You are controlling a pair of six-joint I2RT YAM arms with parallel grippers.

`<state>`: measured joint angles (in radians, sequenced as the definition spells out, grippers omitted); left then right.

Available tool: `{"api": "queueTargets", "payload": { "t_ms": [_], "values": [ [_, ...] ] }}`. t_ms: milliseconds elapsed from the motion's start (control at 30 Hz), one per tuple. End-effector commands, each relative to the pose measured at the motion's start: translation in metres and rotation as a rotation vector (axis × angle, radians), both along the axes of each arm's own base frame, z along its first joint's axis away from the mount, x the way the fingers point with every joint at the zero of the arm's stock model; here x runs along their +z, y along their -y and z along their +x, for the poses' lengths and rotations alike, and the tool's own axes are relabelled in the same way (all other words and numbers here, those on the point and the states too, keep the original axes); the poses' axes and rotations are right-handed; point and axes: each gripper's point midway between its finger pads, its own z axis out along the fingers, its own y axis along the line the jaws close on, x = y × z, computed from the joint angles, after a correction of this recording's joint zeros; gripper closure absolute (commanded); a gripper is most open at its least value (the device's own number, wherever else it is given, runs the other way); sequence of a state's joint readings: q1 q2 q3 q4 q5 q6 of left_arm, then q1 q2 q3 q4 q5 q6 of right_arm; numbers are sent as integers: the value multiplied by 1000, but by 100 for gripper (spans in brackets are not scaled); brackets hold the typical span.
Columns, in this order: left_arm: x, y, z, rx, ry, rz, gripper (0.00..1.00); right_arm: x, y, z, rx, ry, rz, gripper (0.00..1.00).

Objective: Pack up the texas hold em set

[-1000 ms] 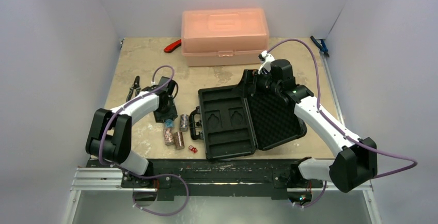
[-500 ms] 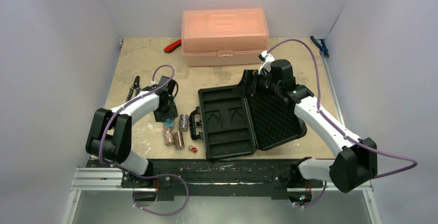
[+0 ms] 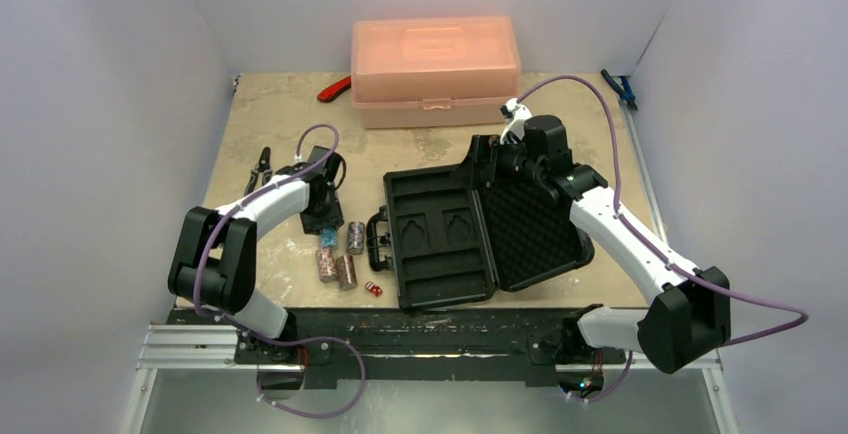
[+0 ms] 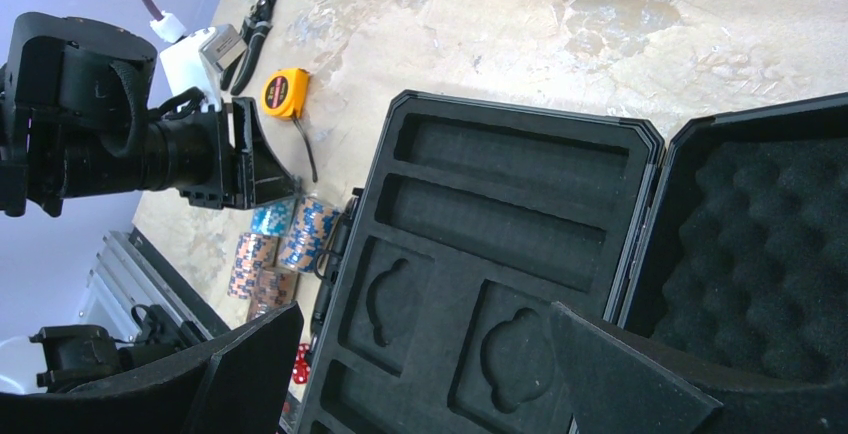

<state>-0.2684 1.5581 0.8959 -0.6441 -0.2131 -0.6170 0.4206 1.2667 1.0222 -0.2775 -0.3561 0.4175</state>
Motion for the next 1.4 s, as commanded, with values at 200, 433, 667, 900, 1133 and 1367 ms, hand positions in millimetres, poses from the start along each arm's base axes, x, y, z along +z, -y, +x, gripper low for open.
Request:
{"api": "queueTargets", "payload": {
  "t_ms": [200,433,667,900,1133,1367],
  "values": [
    [26,1,17,-9,112,-20,100,21,1,-2,7,67,9,1],
    [61,2,19,7,207,-48,100,33,-5,-6,34,85,54,1],
    [100,13,23,-11,316,-134,100,51,-20,-15,90,122,116,1],
    [134,28,21,-38,422,-241,100,67,-39,-26,130,162,197,1],
    [164,45,16,-74,517,-363,100,84,-66,-41,155,204,326,1],
    [190,65,11,-143,582,-486,100,81,-99,-56,169,174,398,1]
  ]
}}
